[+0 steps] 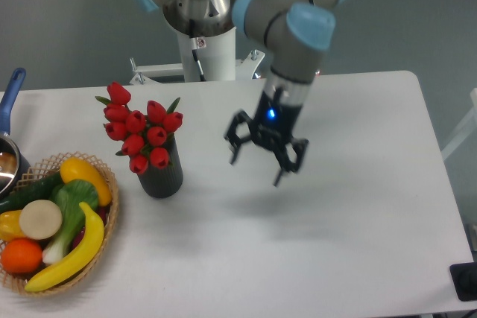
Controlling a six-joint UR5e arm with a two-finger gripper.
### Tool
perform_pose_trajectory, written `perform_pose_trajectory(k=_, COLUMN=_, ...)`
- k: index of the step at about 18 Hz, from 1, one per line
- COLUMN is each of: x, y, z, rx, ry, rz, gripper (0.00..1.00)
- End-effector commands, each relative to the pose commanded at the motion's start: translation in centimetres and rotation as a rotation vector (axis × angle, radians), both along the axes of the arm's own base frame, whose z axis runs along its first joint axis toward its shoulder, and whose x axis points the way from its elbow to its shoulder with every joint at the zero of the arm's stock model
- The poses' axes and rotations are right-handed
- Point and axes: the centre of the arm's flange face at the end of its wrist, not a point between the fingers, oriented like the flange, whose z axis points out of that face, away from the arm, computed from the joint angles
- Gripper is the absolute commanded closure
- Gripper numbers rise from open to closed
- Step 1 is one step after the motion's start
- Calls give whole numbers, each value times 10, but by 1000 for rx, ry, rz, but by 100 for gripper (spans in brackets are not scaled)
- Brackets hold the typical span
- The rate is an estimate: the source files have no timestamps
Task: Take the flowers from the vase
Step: 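Move the open gripper toward the red tulip stems above the black vase, then lower the gripper around the tulip bunch and close on the stems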
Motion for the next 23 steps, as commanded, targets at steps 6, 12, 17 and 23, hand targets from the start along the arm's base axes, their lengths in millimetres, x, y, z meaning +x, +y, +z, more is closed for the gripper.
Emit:
perform_pose_trajectory(k=6, x=47, y=-13, z=-6, rx=78, ry=-22, rz=-43, gripper=0)
perform_pose_trajectory(k=12, x=70, y=12, z=-12, rx=140, ry=-115, rz=-117, gripper=0)
perform_pose_trajectory(k=17, x=71, y=34, z=-30, rx=120, ry=-160, rz=-166, gripper=0)
perform_pose_trajectory(k=23, x=78, y=49, z=-41, rx=110, ry=-193, rz=-205, gripper=0)
